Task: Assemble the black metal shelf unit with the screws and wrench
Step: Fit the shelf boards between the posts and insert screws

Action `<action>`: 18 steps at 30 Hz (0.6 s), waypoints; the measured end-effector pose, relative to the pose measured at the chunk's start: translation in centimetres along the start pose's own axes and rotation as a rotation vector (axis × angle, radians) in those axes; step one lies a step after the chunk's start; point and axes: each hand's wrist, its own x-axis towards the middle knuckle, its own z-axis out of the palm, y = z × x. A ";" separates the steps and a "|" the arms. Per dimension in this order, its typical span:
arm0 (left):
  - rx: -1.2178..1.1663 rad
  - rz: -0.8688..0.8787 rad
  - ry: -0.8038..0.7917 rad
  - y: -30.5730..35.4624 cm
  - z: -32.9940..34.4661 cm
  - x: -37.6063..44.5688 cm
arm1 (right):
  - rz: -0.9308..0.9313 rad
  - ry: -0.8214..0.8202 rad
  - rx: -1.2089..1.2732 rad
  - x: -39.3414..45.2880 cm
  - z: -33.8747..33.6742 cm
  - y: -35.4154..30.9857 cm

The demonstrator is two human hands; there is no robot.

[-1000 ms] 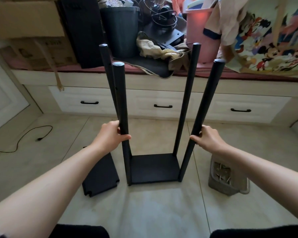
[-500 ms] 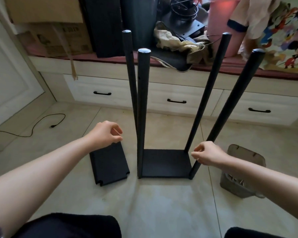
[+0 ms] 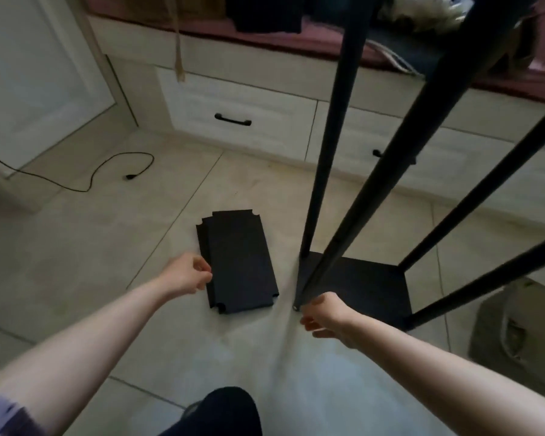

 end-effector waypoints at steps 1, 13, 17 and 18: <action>-0.024 -0.024 -0.002 -0.8 0.4 0.8 | 0.018 -0.016 0.026 0.7 0.9 -0.1; -0.356 -0.258 0.104 -5.4 7.3 8.4 | 0.309 -0.093 0.511 9.6 9.7 -1.3; -0.423 -0.298 0.182 -5.9 8.1 9.6 | 0.394 -0.048 0.779 11.8 11.2 -1.6; -0.453 -0.302 0.187 -5.9 8.3 9.8 | 0.403 -0.052 0.805 12.1 11.4 -1.7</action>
